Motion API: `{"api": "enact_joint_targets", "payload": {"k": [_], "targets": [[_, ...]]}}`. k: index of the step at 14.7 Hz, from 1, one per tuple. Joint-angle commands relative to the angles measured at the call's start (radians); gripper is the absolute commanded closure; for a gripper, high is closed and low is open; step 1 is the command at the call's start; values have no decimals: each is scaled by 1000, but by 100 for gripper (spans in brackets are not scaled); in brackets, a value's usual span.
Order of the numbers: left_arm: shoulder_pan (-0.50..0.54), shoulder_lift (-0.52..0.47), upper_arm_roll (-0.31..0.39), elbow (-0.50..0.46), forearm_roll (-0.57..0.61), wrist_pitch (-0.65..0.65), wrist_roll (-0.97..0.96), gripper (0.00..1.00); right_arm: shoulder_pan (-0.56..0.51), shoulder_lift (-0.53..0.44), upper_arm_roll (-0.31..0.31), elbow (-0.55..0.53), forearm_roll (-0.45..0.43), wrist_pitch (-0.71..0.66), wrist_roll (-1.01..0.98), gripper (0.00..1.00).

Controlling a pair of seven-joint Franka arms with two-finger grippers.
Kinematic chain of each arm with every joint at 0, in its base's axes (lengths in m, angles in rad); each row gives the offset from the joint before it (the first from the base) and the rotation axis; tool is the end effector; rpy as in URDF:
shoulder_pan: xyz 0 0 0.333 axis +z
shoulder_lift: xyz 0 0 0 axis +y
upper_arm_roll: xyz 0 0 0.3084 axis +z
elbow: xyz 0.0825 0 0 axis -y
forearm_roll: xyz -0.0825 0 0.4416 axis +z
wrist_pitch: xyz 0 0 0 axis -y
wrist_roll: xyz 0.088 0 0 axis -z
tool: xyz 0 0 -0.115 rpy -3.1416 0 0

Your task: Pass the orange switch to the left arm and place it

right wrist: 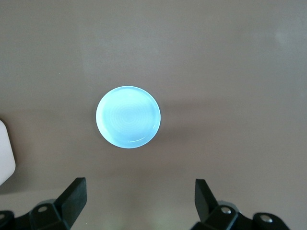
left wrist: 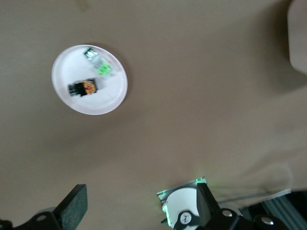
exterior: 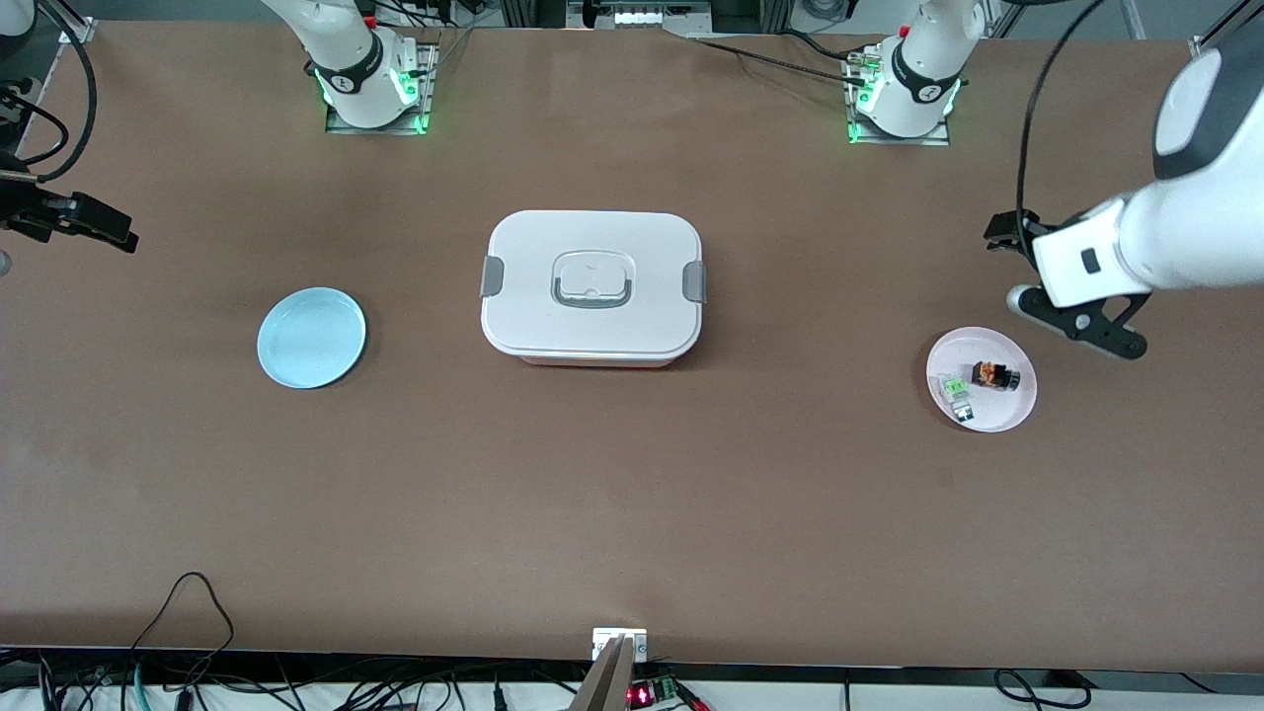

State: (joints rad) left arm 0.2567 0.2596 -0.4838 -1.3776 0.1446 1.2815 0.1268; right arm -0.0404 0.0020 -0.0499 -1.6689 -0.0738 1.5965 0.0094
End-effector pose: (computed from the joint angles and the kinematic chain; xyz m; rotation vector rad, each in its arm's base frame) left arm 0.6366 -0.0922 0.5405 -3.0168 0.5199 0.5024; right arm 0.6068 -0.0633 0.5583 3.0651 -0.1458 -0.1187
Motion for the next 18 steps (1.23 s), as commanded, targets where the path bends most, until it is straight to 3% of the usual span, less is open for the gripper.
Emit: {"api": "enact_joint_targets", "payload": {"k": [1,3,5,7,18], "targets": [[-129,-167,211,-157,-57,160,-103,0,-1,-11,1,11,16,-24,-20,0],[-229,-274,374,-298,-115,298,-107,0,-1,-11,1,11,16,-24,-19,0],[-284,-342,436,-412,-120,435,-117,0,-1,-11,1,11,16,-23,-14,0],[-306,-341,499,-416,-122,438,-122,0,-1,-13,2,11,16,-23,-11,0],[-321,-321,464,-373,-109,395,-134,0,-1,-1,2,35,15,-21,-8,0]]}}
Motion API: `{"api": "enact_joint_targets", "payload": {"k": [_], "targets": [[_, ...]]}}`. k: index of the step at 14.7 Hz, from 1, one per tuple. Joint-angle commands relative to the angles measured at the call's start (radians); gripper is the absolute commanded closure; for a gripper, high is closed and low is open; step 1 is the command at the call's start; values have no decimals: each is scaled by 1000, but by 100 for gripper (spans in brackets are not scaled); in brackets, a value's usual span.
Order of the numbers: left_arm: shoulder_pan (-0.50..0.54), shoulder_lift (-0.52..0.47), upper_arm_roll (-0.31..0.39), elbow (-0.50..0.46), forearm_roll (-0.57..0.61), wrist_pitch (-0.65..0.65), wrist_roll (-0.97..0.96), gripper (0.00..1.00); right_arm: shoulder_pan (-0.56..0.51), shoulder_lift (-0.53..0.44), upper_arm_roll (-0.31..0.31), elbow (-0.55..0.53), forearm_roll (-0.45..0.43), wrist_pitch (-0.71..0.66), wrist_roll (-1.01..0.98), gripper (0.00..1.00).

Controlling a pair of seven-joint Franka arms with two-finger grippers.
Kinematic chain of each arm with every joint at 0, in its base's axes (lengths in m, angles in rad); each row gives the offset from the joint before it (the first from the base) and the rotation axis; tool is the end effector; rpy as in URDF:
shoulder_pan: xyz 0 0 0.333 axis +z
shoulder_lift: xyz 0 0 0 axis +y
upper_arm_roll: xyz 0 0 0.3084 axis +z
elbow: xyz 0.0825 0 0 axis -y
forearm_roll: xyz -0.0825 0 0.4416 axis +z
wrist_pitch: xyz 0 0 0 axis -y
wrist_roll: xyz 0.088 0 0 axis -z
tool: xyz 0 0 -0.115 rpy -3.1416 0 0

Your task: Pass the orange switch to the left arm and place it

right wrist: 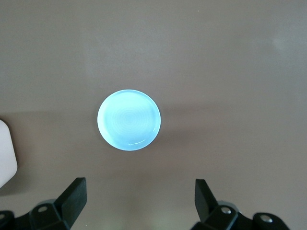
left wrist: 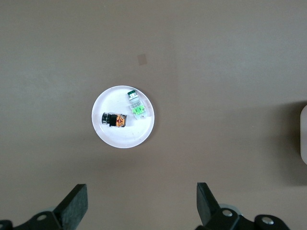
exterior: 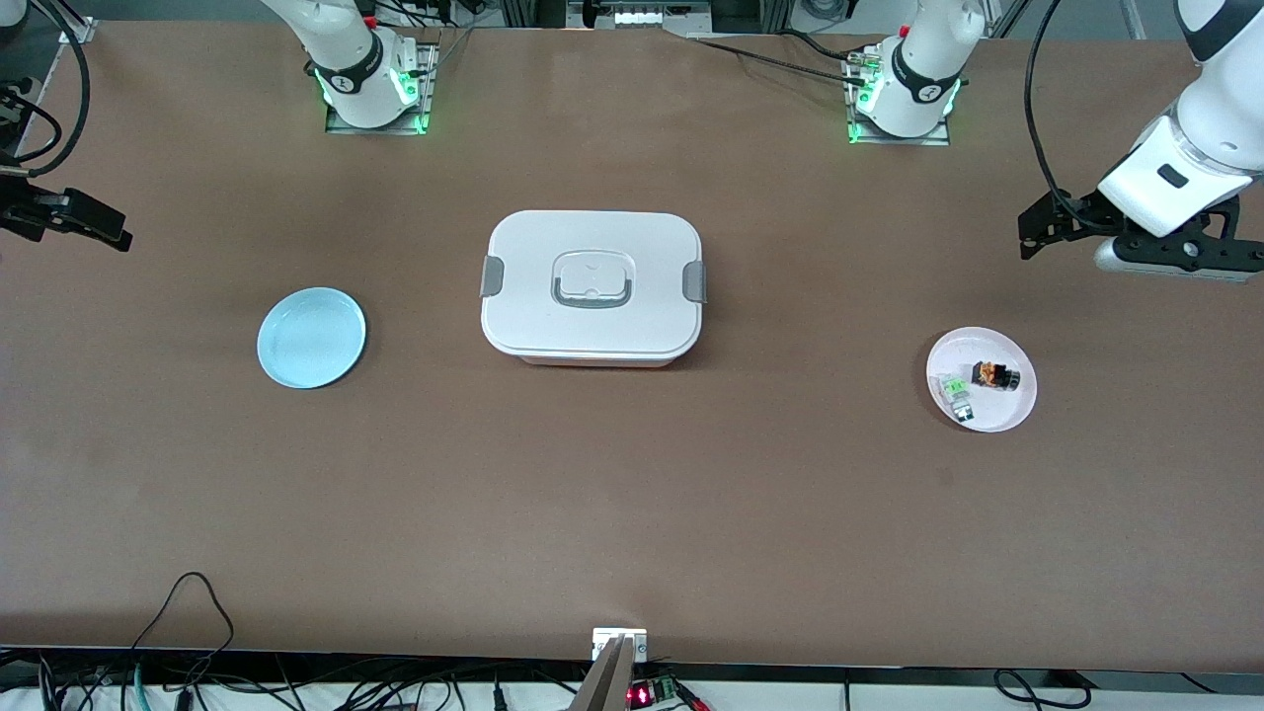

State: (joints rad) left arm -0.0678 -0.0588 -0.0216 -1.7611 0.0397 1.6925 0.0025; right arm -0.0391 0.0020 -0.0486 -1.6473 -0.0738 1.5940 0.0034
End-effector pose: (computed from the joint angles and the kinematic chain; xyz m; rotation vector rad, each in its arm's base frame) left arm 0.5977 -0.0497 0.5538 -3.0969 0.1501 0.0125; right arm 0.6083 -0.0618 0.5695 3.0659 -0.1340 -0.0896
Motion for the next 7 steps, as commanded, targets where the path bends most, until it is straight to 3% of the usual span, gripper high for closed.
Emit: {"api": "enact_joint_targets", "payload": {"k": [1,7], "targets": [[3,-1,2,11,-4,-16,-10,0,-2,1,-1,20,17,-20,-2,0],[5,1,3,12,-6,-16,-6,0,-2,1,-1,31,15,-20,-5,0]]}}
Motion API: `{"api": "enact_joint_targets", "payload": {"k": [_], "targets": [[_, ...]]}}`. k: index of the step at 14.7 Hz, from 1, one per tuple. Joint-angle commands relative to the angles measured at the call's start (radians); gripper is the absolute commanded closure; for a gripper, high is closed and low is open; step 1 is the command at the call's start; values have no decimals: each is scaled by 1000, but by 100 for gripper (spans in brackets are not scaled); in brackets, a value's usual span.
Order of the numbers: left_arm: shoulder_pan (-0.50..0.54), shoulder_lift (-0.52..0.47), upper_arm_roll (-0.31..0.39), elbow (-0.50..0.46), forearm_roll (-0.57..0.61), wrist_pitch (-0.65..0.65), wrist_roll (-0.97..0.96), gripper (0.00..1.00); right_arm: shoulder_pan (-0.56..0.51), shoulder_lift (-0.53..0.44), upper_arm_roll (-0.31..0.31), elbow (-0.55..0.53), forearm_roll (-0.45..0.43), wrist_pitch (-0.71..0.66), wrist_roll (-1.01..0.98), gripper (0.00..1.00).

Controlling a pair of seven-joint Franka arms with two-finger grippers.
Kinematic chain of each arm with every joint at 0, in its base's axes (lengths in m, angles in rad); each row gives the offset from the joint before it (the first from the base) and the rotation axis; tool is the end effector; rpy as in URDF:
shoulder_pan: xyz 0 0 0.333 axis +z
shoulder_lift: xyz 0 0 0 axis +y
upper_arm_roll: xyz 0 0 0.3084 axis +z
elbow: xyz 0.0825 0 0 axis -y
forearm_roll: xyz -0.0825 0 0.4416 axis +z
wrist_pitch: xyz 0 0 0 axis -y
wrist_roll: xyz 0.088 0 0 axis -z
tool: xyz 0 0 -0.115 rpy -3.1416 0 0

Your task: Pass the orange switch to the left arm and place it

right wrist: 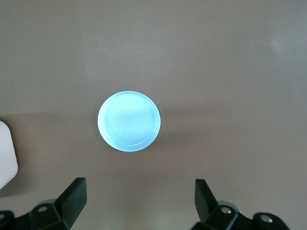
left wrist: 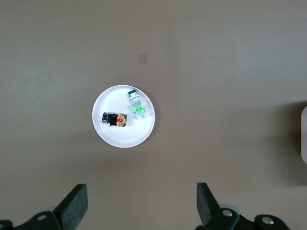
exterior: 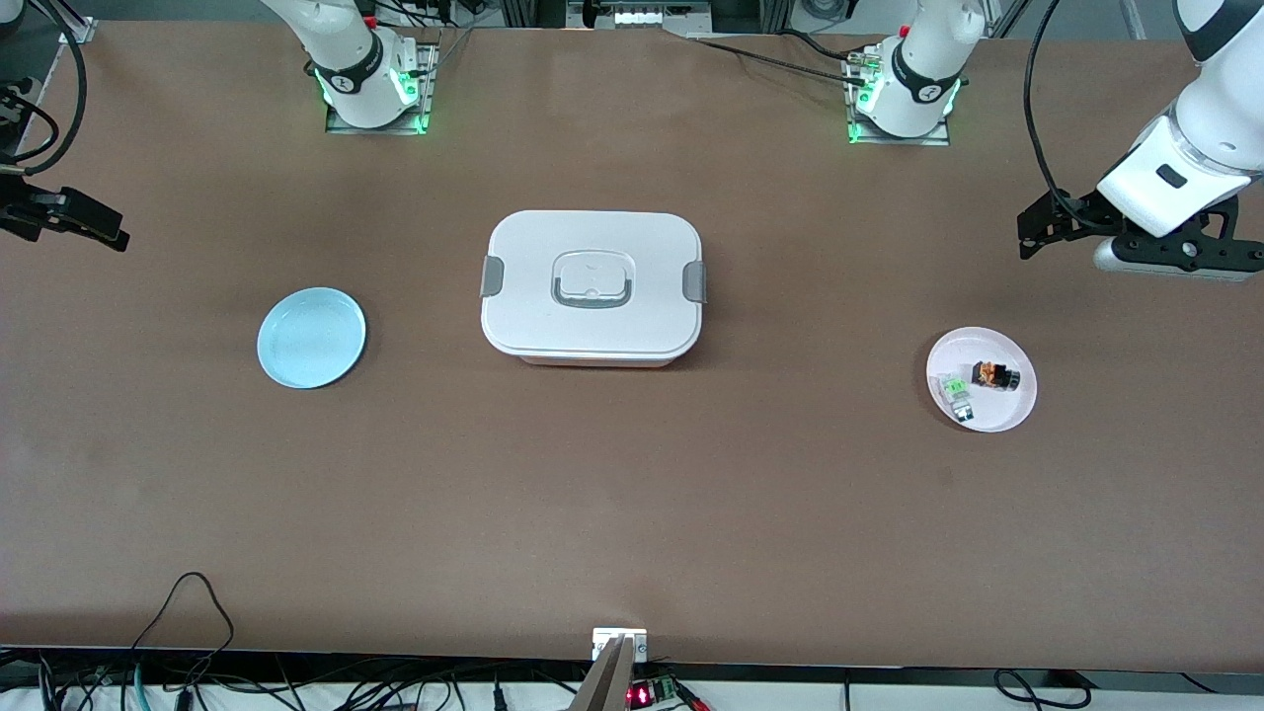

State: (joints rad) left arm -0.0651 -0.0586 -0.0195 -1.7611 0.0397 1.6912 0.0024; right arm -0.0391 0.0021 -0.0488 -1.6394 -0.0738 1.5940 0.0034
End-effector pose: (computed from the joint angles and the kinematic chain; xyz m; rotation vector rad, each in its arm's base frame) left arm 0.5978 -0.0468 0.5536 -3.0973 0.1425 0.0149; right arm 0.6088 -0.0620 0.5736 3.0659 -0.1347 -0.0776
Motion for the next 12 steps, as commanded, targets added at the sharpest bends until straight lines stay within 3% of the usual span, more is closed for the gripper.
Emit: {"api": "enact_joint_targets", "payload": {"k": [1,12], "targets": [[2,2,1,23,-9,-15,-5,0,-4,1,0,23,15,-22,-5,0],[8,17,7,38,-8,-16,-1,0,-2,-10,-3,52,15,-124,0,0]]}}
